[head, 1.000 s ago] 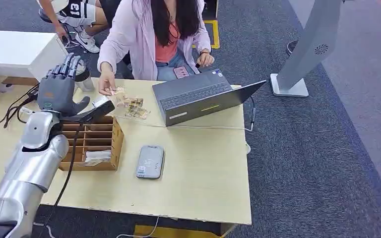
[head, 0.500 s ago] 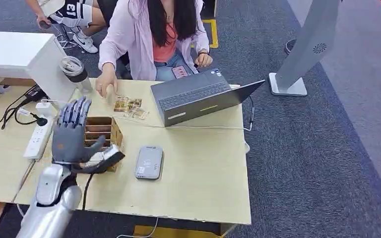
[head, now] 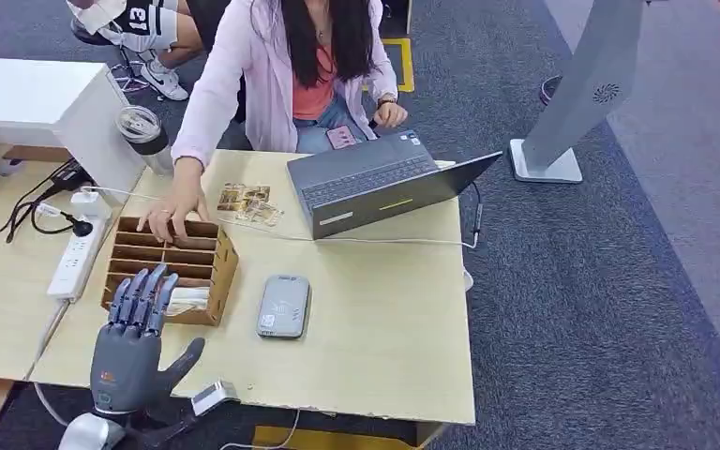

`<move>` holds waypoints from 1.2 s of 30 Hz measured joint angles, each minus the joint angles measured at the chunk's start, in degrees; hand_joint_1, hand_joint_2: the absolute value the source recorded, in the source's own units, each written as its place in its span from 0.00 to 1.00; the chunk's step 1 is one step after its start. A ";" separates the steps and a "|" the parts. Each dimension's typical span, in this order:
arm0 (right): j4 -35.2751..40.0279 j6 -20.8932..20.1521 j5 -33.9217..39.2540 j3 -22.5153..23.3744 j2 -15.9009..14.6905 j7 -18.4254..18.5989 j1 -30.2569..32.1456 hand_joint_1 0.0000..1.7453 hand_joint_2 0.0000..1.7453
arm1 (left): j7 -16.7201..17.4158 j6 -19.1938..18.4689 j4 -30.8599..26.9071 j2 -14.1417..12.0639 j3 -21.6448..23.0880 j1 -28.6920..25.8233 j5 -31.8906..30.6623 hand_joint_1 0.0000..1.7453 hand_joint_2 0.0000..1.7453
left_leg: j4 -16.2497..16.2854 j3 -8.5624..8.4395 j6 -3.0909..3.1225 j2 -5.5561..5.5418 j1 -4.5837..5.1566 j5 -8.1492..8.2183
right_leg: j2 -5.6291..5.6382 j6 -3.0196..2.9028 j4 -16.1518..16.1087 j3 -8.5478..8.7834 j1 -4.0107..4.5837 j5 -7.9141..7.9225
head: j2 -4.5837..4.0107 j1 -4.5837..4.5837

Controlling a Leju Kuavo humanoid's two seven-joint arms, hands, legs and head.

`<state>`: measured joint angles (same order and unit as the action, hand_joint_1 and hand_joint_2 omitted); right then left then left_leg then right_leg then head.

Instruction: Pass the card to the sensor for recognition and then transmit it.

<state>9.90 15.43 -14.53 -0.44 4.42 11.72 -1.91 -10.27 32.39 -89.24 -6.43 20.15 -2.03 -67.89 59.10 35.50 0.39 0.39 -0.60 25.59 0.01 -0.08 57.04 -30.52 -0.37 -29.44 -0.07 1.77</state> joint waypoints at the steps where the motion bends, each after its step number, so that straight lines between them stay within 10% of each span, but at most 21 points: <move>1: 0.00 0.00 0.02 0.02 0.00 -0.09 -0.01 0.00 1.00 | 0.05 -0.16 -0.20 0.00 0.02 -0.44 -0.28 0.00 1.00 | 0.00 0.00 0.00 -0.01 0.00 0.00 | -0.01 0.00 0.00 0.00 0.00 0.00 | 0.00 -0.02; 9: 0.00 -0.02 -0.44 0.94 0.02 -0.37 0.00 0.00 1.00 | 11.33 -9.84 0.31 -1.75 -0.46 -3.01 -5.55 0.00 1.00 | -0.01 0.00 0.00 -0.03 -0.01 0.00 | -0.03 0.00 0.00 -0.03 0.00 -0.01 | 0.00 0.00; 36: 0.00 -2.05 -3.78 1.03 0.02 0.37 -0.08 0.00 1.00 | 11.23 -10.43 14.08 -1.18 -7.67 6.44 -4.98 0.00 1.00 | 0.00 0.00 0.00 -0.08 -0.03 -0.10 | -0.08 -0.02 0.01 0.01 0.02 0.01 | 0.00 -0.02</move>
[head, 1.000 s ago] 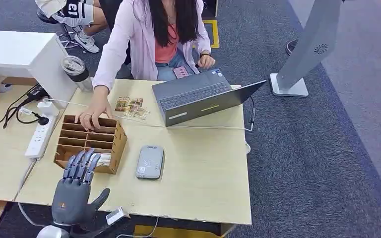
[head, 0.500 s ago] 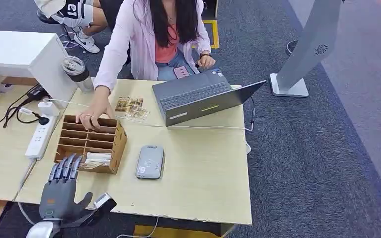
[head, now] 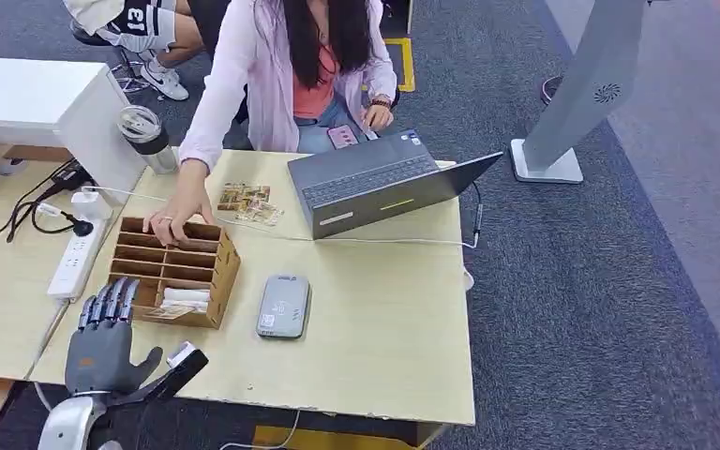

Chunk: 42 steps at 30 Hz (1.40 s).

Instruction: Pass the card to the sensor for recognition and then transmit it.

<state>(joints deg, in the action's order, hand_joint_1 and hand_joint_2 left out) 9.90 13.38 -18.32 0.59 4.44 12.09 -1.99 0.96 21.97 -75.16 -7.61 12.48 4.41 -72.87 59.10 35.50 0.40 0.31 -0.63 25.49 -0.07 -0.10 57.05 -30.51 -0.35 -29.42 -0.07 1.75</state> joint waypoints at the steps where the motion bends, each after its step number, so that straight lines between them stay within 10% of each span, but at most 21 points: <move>1: 0.00 0.00 -0.22 0.00 0.00 0.02 -0.01 0.00 1.00 | -0.19 0.02 0.63 0.15 -0.07 0.68 -0.09 0.00 1.00 | 0.00 0.00 0.01 0.00 0.00 -0.01 | 0.00 0.00 0.00 0.01 0.00 0.00 | 0.00 0.00; 42: 0.00 -0.76 -1.66 -0.09 0.00 0.04 -0.05 0.00 1.00 | -0.98 0.33 9.51 3.72 -0.09 8.30 -1.44 0.00 1.00 | 0.01 0.00 0.02 0.00 0.01 -0.01 | 0.00 -0.01 0.00 -0.01 -0.01 0.02 | 0.00 0.00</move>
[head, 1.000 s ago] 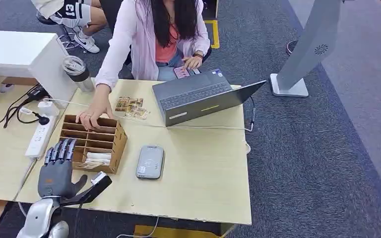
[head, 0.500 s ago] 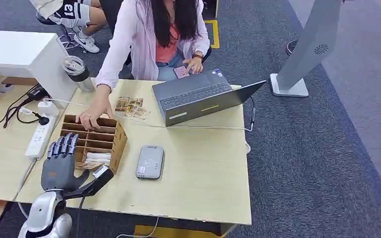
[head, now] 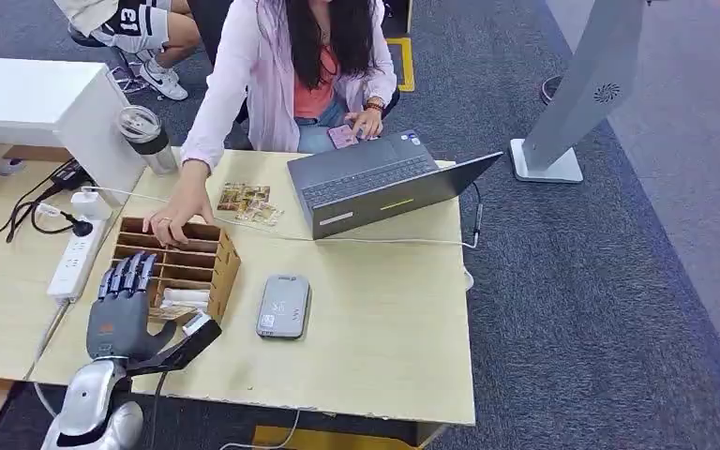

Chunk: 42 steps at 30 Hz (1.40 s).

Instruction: Pass the card to the sensor for recognition and then transmit it.

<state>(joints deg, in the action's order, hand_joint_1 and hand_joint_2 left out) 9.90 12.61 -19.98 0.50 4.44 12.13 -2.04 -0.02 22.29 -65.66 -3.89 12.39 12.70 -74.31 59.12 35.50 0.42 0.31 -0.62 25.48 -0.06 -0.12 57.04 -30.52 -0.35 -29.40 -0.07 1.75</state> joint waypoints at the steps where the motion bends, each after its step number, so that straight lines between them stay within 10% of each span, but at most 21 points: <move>1: 0.00 0.00 0.00 0.00 0.00 0.00 0.00 0.00 1.00 | 0.00 0.00 0.11 0.02 0.00 0.00 -0.02 0.00 1.00 | 0.00 0.00 0.00 0.00 0.00 0.00 | 0.00 0.00 0.00 0.00 0.00 0.00 | 0.00 0.00; 9: 0.00 0.00 0.00 0.00 0.00 -0.09 0.00 0.00 1.00 | 0.02 -0.02 0.22 0.20 0.00 -0.01 -0.09 0.00 1.00 | 0.00 0.00 0.00 0.00 0.00 0.00 | 0.00 0.00 0.00 0.00 0.00 0.00 | 0.00 0.00; 10: 0.00 -0.02 -0.02 0.00 0.00 -0.13 -0.01 0.00 1.00 | 0.00 -0.02 0.22 0.24 0.00 0.00 -0.09 1.00 1.00 | 0.00 0.00 0.00 0.00 0.00 0.00 | 0.00 0.00 0.00 0.00 0.00 0.00 | 0.00 0.00; 42: 0.00 -0.17 -0.39 0.00 0.00 -0.24 0.00 0.00 1.00 | -1.16 0.22 0.24 0.26 0.00 -0.06 1.42 1.00 1.00 | 0.00 0.00 0.00 0.00 0.00 0.00 | 0.00 0.00 0.00 0.01 0.00 0.00 | 0.00 0.00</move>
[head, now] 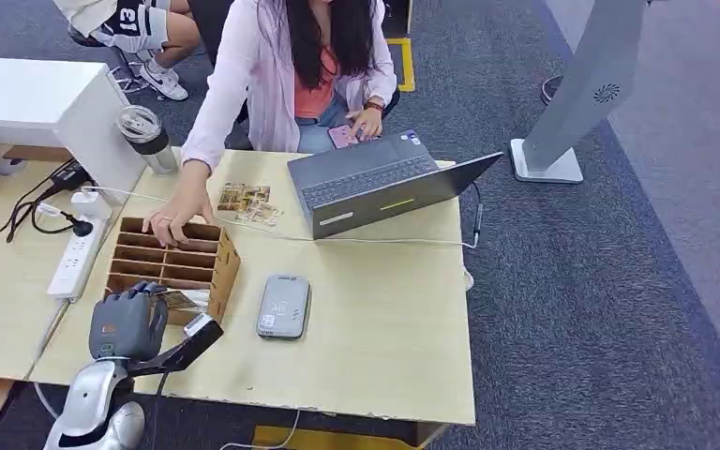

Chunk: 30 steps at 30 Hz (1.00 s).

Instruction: Pass the card to the sensor for recognition and then transmit it.

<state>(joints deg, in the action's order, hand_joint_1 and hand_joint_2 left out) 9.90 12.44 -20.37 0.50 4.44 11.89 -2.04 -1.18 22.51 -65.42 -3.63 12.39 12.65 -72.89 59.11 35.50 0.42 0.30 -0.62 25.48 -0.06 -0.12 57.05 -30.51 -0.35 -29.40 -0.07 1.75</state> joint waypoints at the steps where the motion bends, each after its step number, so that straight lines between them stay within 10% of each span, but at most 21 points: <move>1: 0.00 0.00 0.00 0.00 0.00 0.00 0.00 0.00 1.00 | 0.00 0.00 0.00 0.00 0.00 0.00 0.00 1.00 1.00 | 0.00 0.00 0.00 0.00 0.00 0.00 | 0.00 0.00 0.00 0.00 0.00 0.00 | 0.00 0.00; 12: 0.00 -0.02 -0.68 0.00 -0.02 -0.04 0.00 0.00 1.00 | -1.03 0.20 -2.01 -0.42 0.13 1.76 0.61 1.00 1.00 | 0.01 0.01 -0.04 0.00 -0.03 -0.06 | -0.01 0.00 0.00 -0.05 0.01 0.01 | 0.00 0.00; 30: 0.00 -1.01 -2.89 0.00 -0.04 -0.83 -0.30 0.00 1.00 | 1.12 -5.40 -9.35 -2.86 2.62 21.07 3.28 1.00 1.00 | 0.02 0.05 -0.06 -0.07 -0.04 -0.18 | -0.04 0.02 0.03 -0.07 0.02 0.15 | 0.00 0.02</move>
<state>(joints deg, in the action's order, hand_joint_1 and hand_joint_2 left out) 9.90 11.43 -23.26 0.50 4.39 11.06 -2.35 -0.06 17.11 -74.77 -6.49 15.02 33.72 -69.61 59.14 35.55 0.36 0.23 -0.66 25.30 -0.11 -0.09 57.07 -30.58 -0.33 -29.25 -0.07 1.77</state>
